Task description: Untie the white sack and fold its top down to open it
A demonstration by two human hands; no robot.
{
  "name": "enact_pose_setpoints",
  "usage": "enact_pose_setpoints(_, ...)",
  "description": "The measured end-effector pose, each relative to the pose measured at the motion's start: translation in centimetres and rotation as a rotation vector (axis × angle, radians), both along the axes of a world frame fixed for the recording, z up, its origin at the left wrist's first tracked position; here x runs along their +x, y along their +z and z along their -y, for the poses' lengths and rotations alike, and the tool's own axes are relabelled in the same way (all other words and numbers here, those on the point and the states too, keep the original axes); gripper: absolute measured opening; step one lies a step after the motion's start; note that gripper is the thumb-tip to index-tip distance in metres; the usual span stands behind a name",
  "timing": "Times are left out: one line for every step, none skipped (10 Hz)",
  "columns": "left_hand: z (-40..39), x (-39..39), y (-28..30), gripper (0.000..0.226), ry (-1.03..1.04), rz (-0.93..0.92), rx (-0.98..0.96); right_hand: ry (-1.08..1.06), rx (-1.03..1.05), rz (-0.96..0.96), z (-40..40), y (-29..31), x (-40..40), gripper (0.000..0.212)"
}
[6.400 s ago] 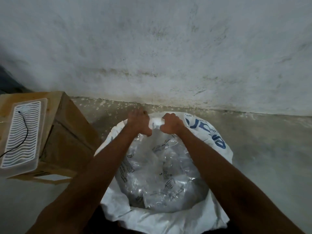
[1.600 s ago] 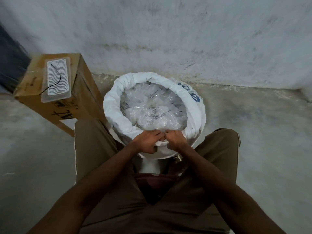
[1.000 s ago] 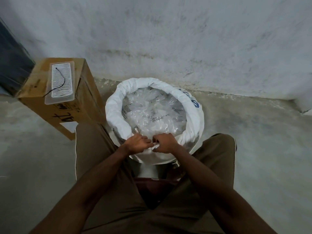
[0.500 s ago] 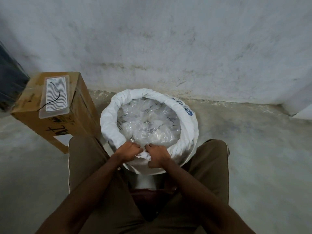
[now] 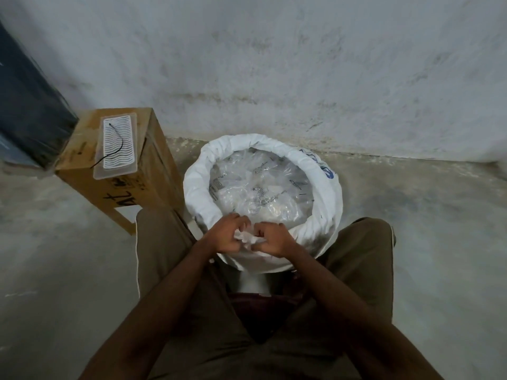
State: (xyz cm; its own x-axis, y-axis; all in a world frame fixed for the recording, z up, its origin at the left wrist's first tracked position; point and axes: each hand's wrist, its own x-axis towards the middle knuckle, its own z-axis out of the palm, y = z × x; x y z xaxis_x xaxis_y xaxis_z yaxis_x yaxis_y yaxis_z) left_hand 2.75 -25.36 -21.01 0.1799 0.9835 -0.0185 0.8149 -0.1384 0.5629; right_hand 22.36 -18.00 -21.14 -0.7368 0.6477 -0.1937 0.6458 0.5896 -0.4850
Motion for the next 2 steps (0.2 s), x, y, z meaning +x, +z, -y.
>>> enact_pose_setpoints(0.58, 1.27, 0.3, 0.036, 0.208, 0.095, 0.111, -0.068, 0.025, -0.096, -0.67, 0.07, 1.78, 0.024)
enact_pose_setpoints(0.26, 1.87, 0.13, 0.037, 0.332, 0.11, 0.215, -0.161, 0.199, -0.191, -0.86, 0.32, 2.41, 0.01)
